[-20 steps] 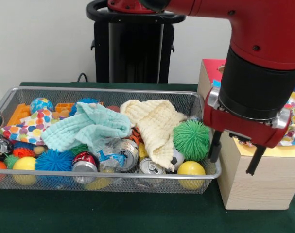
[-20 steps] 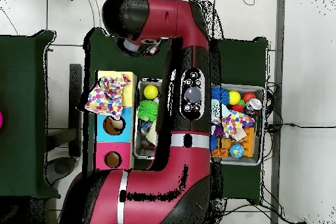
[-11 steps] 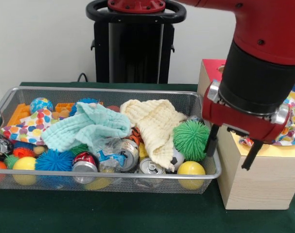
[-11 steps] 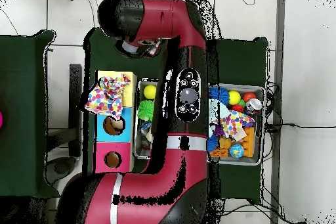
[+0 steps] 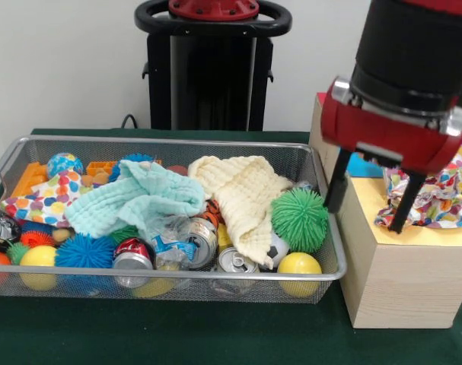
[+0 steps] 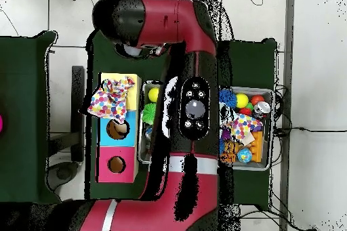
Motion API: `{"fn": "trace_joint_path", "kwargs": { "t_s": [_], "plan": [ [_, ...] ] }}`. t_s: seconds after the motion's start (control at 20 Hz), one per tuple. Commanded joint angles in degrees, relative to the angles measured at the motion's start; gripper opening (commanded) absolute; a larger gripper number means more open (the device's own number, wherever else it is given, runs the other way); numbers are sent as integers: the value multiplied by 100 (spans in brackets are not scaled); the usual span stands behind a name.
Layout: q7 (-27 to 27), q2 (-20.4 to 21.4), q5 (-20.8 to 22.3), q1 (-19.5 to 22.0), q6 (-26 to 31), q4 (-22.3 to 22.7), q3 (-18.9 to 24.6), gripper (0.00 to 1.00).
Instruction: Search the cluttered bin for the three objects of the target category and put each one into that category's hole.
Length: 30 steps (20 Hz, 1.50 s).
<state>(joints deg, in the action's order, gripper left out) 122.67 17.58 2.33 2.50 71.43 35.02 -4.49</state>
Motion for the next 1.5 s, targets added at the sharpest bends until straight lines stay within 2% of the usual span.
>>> {"fn": "trace_joint_path", "kwargs": {
  "t_s": [0.05, 0.35, 0.6, 1.5],
  "plan": [
    [131, 780, 141, -14, -307, 1743, -69, 100],
    [87, 641, 404, -25, 87, 1539, -307, 100],
    [72, 580, 576, -93, 182, 1465, -479, 100],
    [34, 620, 652, -122, -116, 1580, -484, 100]
  ]
}}
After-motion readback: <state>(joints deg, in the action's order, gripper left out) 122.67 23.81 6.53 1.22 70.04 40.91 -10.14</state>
